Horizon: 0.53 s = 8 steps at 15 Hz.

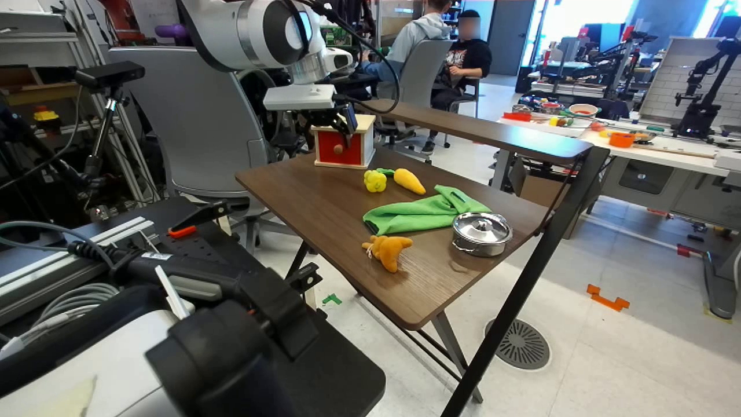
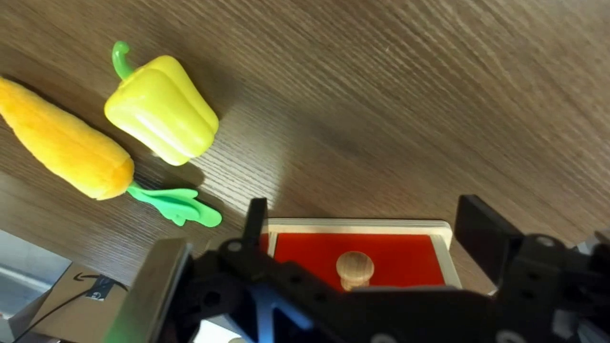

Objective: Open the drawer

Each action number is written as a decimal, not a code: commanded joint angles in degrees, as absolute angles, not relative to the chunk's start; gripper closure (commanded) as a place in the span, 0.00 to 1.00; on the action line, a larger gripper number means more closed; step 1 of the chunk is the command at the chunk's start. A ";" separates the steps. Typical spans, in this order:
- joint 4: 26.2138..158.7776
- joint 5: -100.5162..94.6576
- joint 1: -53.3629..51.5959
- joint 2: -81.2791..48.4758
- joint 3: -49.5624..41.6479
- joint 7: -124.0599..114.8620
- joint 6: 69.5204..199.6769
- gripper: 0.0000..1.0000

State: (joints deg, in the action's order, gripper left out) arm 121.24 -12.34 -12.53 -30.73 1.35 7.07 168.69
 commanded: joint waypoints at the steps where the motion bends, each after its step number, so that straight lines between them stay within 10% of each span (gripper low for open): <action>1: 117.44 -14.98 -16.38 -34.61 -2.97 3.30 171.52 0.00; 8: 112.39 -12.12 -15.19 -39.66 -0.67 2.69 173.70 0.00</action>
State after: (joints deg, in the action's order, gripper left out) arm 115.21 -13.06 -15.78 -37.02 -1.87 3.58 171.44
